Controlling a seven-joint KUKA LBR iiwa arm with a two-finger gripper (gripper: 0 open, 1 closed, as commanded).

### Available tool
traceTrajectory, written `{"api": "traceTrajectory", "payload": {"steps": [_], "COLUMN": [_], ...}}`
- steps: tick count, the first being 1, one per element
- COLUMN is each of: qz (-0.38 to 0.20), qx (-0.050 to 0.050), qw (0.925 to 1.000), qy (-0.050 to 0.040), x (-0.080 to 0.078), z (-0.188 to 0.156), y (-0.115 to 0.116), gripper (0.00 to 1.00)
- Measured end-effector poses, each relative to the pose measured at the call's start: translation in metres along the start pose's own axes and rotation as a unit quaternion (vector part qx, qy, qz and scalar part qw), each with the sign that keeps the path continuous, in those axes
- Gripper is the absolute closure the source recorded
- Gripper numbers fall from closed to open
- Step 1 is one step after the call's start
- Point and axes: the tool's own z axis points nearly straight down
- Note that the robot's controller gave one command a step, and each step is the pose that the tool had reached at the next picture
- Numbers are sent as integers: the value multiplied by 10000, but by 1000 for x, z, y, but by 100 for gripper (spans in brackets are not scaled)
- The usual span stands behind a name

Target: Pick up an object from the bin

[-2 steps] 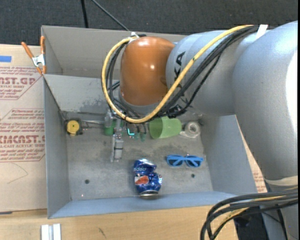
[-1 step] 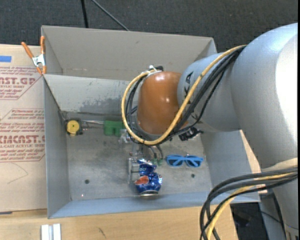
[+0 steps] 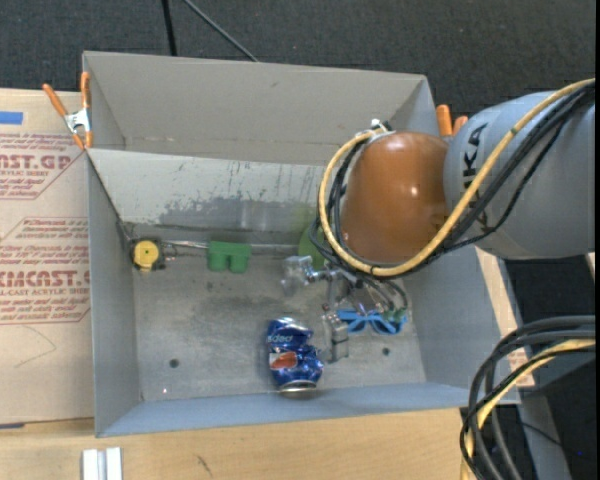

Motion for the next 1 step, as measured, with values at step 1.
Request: {"api": "traceTrajectory", "payload": {"steps": [1], "qz": [-2195], "qx": [3], "qw": [9756], "qy": [-36], "x": [27], "z": [77], "y": [23], "gripper": [0]}}
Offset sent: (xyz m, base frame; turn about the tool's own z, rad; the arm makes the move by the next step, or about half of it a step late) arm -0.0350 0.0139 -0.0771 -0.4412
